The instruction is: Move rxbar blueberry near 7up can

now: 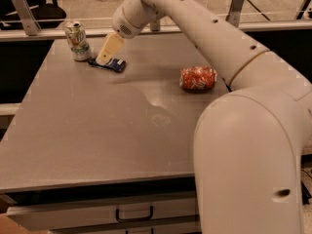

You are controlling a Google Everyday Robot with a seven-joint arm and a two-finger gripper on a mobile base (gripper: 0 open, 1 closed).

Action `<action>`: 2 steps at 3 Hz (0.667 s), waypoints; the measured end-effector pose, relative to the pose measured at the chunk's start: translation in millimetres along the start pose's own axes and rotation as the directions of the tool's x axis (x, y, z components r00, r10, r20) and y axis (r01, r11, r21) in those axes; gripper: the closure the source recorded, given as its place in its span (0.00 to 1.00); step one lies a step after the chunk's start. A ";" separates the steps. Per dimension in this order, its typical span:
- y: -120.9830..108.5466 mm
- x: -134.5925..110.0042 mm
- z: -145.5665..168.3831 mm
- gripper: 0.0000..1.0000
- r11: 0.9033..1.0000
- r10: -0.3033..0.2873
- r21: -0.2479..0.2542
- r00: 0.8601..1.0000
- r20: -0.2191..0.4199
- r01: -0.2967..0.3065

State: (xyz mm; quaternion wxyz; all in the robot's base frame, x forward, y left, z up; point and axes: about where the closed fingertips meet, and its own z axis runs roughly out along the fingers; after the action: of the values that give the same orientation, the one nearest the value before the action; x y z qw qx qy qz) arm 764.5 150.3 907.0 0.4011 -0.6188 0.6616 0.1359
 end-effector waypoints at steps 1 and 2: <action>-15.0 -19.1 -81.9 0.00 0.997 -0.050 0.067 0.992 0.115 0.042; -29.9 -24.1 -173.9 0.00 0.974 -0.128 0.208 0.977 0.169 0.092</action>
Offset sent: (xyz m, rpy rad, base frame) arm -0.0716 -0.2040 0.2355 0.2142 -0.4968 -0.0995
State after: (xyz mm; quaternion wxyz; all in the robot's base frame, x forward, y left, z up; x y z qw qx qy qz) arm 727.1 43.9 1044.9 0.5265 -0.5965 0.5971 0.1022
